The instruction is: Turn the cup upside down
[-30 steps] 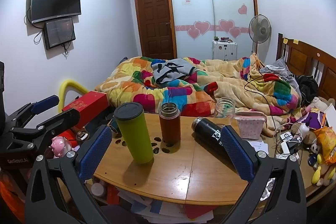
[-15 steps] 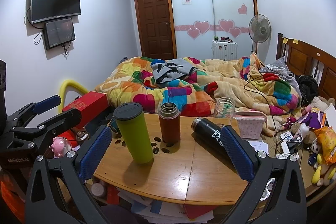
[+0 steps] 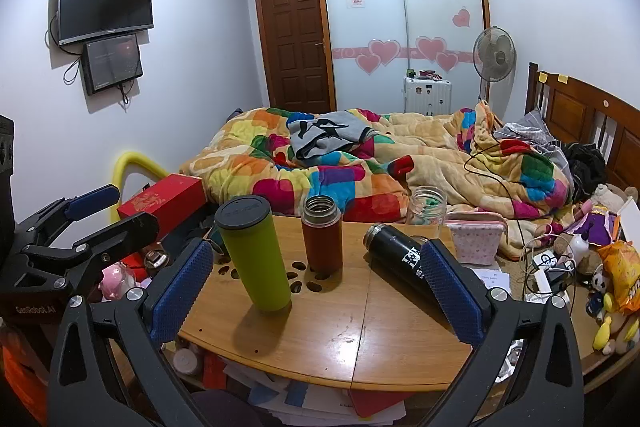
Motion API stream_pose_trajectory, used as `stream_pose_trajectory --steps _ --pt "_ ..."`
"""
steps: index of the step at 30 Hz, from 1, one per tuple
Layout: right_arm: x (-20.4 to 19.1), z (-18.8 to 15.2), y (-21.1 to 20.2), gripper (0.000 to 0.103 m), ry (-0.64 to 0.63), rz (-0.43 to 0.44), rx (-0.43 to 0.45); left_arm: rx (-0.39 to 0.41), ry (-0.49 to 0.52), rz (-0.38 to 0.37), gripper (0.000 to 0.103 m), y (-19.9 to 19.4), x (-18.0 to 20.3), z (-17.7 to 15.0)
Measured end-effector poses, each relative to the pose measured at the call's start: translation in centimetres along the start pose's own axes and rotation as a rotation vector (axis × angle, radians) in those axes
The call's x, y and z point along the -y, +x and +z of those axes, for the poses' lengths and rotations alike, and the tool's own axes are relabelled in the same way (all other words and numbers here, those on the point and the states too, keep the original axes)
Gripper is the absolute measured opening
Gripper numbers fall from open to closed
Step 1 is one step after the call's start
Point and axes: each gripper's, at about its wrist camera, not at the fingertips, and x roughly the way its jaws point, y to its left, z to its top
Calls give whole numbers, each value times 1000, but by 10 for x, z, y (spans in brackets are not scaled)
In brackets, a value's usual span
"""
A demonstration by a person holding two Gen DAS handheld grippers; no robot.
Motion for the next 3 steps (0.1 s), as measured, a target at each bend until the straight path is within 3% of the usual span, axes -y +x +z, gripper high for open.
stream_pose_trajectory --steps 3 --pt "0 0 0 103 2 0 -3 2 -2 -4 103 -1 0 0"
